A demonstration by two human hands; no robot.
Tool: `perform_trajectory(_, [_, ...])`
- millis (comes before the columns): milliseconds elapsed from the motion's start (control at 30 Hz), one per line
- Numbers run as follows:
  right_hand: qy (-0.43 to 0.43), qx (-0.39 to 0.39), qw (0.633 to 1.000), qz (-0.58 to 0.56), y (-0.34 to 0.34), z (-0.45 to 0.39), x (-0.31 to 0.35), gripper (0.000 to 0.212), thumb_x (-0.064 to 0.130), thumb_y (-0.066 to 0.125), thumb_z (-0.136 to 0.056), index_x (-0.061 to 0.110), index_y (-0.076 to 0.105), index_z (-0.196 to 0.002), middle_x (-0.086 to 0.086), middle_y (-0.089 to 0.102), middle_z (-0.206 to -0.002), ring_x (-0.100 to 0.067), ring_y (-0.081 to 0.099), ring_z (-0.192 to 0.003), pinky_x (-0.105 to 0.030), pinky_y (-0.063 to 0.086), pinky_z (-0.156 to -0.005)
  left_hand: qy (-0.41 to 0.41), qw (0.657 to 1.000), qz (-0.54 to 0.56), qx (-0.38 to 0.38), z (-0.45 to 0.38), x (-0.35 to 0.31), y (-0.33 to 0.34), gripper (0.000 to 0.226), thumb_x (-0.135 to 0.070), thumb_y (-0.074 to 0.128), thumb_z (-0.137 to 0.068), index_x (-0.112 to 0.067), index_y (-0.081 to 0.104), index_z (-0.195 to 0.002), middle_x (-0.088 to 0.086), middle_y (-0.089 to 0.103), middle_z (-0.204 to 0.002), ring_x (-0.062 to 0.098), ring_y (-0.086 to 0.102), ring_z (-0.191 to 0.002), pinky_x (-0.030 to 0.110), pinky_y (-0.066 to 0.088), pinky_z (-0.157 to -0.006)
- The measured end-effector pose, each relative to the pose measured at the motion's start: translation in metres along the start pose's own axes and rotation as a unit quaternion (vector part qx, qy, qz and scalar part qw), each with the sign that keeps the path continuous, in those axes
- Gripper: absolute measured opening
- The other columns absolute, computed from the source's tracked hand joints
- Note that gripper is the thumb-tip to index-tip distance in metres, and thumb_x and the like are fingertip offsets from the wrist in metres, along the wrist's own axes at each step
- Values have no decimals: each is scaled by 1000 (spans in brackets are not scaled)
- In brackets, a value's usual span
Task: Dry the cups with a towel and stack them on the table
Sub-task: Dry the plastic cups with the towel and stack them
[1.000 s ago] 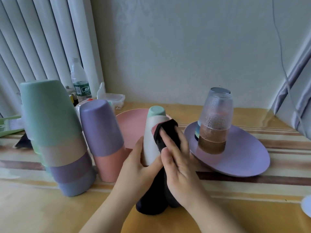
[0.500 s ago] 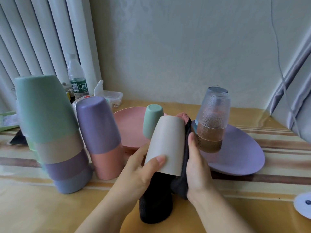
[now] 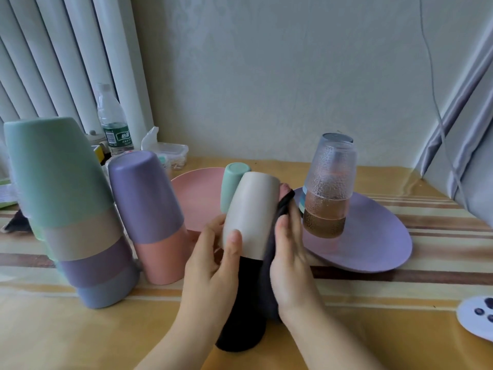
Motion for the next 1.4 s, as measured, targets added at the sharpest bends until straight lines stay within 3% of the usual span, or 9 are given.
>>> perform_trajectory(167, [-25,42,996,72,9,13,-8,39,43,29,-87,57,19,-121,46,16,-131,36,14,-119,7,15,-96,-60,997,-12,46,-10,2,-7,54,-64,63,-73,-36,51,-117,-20,66,-99,-13,60,-90,3,43,-67])
perform_trajectory(300, [-17,-3,999,40,-2,1,6,31,32,26,-97,54,24,-119,44,22,-129,38,19,-114,8,17,-93,-66,987,-35,141,-8,3,-8,55,-65,60,-69,-40,52,-118,-31,64,-106,-14,58,-99,3,42,-73])
perform_trajectory(400, [48,-50,996,-53,-15,-4,11,26,36,32,-99,43,46,-118,24,46,-137,13,43,-122,-14,31,-108,-75,979,10,191,-3,-1,-5,56,-62,59,-69,-38,55,-119,-29,65,-110,-10,60,-103,5,44,-77])
perform_trajectory(500, [174,-19,955,-239,-13,-2,7,38,50,43,-86,25,66,-104,4,70,-113,-12,64,-107,-33,47,-97,-113,966,114,202,-2,-3,-5,44,-53,61,-73,-35,62,-113,-18,71,-109,-1,65,-103,12,48,-79])
perform_trajectory(667, [190,20,946,-263,-1,5,-6,43,49,40,-92,25,76,-86,3,73,-102,-11,69,-95,-34,48,-91,-196,944,210,160,-9,11,-6,72,-62,59,-68,-22,58,-128,0,69,-121,15,64,-114,35,44,-96])
perform_trajectory(800, [96,43,988,-114,2,8,-13,56,65,49,-84,34,54,-130,12,55,-135,-8,47,-129,-41,29,-114,-181,966,172,63,-13,15,-5,70,-78,60,-68,-29,60,-117,-1,70,-111,22,65,-106,39,48,-92])
perform_trajectory(933, [13,18,999,-34,-5,0,-6,32,36,33,-101,50,36,-130,37,35,-139,18,25,-131,-9,21,-108,-51,996,67,-33,-10,5,-5,43,-68,50,-80,-31,61,-101,-10,68,-94,22,66,-92,54,53,-84])
perform_trajectory(1100, [3,63,998,13,0,3,-7,39,44,29,-89,56,23,-126,44,22,-136,31,19,-123,6,19,-94,-34,999,-2,14,-8,-3,-5,44,-69,58,-78,-39,55,-110,-22,66,-100,-10,60,-96,8,45,-74])
perform_trajectory(1400, [-11,18,1000,22,-6,-2,0,34,44,30,-98,47,27,-131,38,24,-139,27,21,-125,1,20,-101,-90,982,-9,166,-12,1,-12,57,-64,59,-66,-37,57,-116,-26,68,-104,-8,63,-97,12,47,-76])
Point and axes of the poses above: each hand's wrist, its own z-axis away from the middle knuckle, its own y-axis out of the palm, x = y × z, the point moved 1 cm from there along -z, towards the middle knuckle
